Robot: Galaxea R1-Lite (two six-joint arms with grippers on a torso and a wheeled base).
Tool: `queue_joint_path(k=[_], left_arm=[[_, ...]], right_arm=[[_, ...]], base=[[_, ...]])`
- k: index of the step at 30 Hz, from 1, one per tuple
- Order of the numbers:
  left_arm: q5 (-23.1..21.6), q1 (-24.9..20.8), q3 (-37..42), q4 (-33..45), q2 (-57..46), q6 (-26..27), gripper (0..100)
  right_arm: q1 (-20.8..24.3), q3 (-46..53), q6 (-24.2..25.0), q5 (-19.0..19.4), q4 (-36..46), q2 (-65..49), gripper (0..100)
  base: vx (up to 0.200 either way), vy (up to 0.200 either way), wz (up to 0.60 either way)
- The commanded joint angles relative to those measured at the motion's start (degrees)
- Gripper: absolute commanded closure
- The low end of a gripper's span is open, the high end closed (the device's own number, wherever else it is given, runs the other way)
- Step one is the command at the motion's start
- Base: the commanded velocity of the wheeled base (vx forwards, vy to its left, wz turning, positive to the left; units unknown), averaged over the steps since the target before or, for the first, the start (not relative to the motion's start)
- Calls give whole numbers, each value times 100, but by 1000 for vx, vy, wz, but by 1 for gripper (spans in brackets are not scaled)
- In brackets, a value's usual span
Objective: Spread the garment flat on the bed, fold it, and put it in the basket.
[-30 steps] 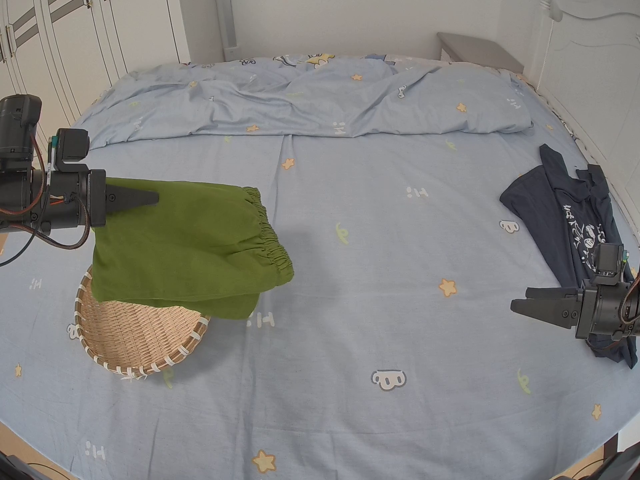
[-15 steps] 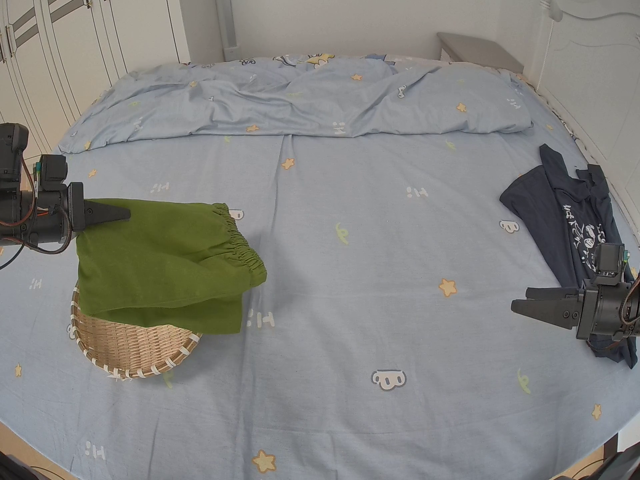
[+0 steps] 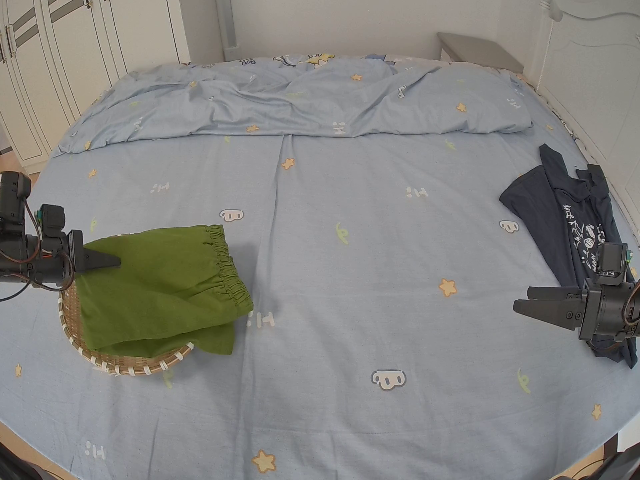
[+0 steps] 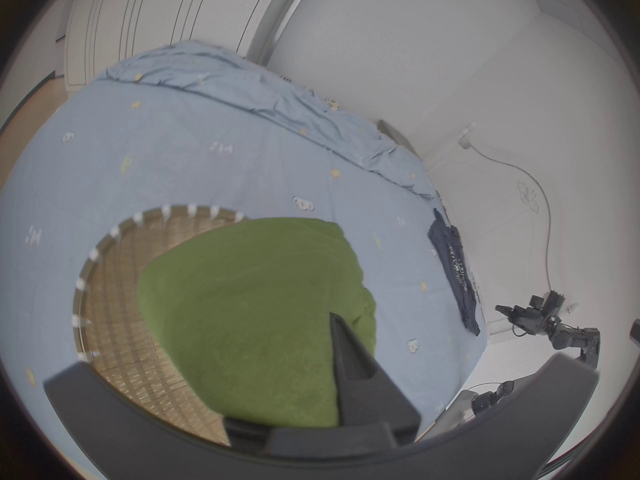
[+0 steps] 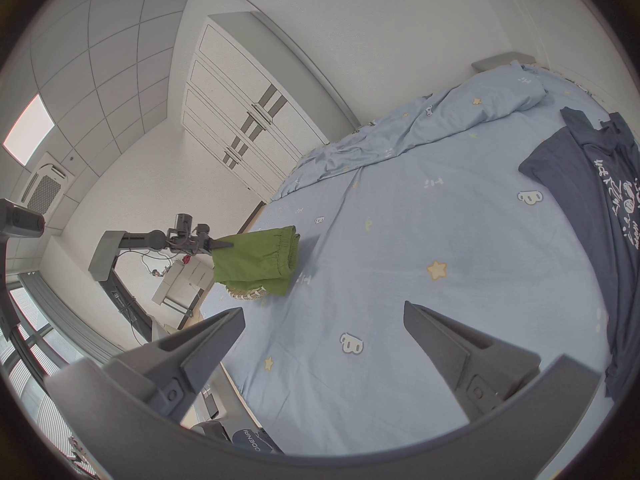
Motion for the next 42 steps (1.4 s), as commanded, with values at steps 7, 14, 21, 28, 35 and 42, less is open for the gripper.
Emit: queue_joint_path(k=[7,14,21,28,35,42], left_arm=[[1423,115,159,-324,1222,98,100],[1810,27,194,-658,1521,115,100],[2135,-237,106,-702,1802,107,100],[3093,-720,53,-746,2066,80,100],[3154,-817,133,-737,1917,80,0],[3172,-817,220,-720,1416,89,0]], right_arm=[[30,-2,12,9,34,-246,0],[39,-2,12,9,34,-255,0],[39,7,12,9,34,-255,0],[39,-2,12,0,34,-325,0],[39,-2,12,9,34,-325,0],[39,-2,12,9,34,-325,0]], base=[[0,0,0],[0,0,0],[0,0,0],[0,0,0],[0,0,0],[0,0,0]])
